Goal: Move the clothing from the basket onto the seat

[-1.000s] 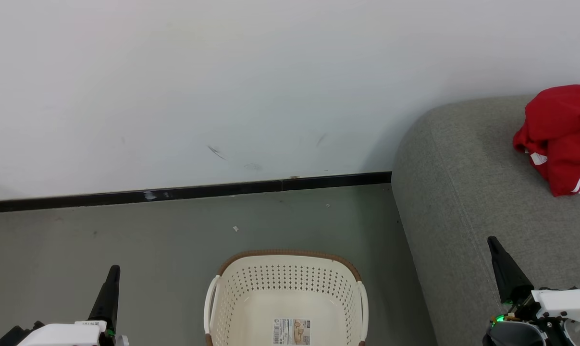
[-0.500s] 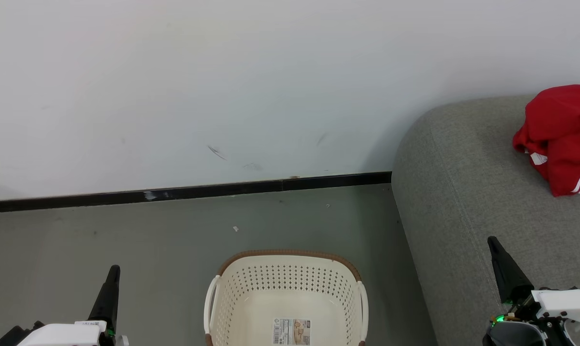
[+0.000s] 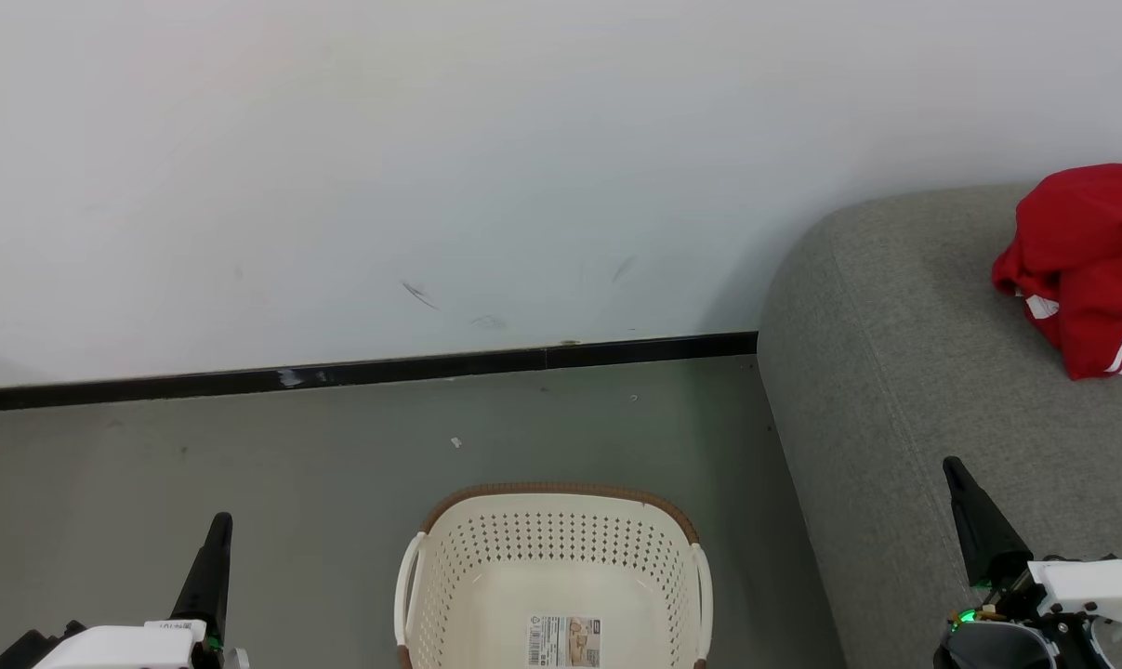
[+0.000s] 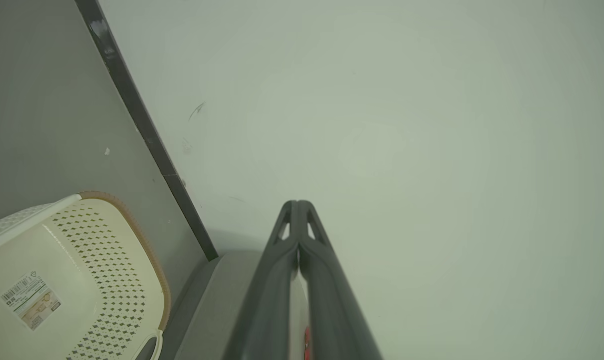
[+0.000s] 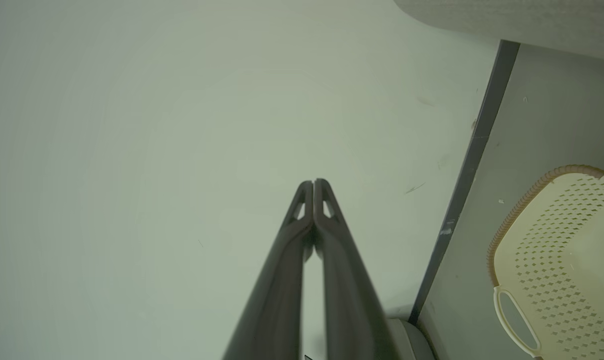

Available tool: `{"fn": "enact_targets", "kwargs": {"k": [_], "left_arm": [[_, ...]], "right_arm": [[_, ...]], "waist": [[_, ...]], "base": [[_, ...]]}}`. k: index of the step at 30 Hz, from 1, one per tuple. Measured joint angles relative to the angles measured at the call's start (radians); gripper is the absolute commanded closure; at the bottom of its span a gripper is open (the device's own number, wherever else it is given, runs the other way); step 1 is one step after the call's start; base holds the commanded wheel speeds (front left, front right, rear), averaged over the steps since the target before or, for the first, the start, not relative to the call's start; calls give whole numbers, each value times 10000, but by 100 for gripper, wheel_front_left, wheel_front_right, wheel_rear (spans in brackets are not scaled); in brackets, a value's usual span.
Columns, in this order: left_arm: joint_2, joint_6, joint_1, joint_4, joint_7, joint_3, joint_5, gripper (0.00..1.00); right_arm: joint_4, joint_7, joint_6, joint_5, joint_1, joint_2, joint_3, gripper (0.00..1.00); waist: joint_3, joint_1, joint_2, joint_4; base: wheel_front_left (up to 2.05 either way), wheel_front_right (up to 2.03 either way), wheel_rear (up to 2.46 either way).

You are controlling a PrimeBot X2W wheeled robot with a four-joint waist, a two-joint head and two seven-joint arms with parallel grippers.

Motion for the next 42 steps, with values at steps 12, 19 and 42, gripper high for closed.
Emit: {"fn": "enact_targets", "kwargs": {"k": [12,19,42], "left_arm": [[0,0,0,0,0,-2,0,100],[0,0,0,0,0,-2,0,100],[0,0,0,-2,0,-2,0,100]], "right_arm": [[0,0,0,0,0,0,0,100],[0,0,2,0,0,0,0,100],[0,-2,2,0,0,0,0,100]], "waist": [[0,-1,0,0],[0,-1,0,0],[0,-1,0,0]], "base": [[0,0,0],[0,0,0],[0,0,0]]}}
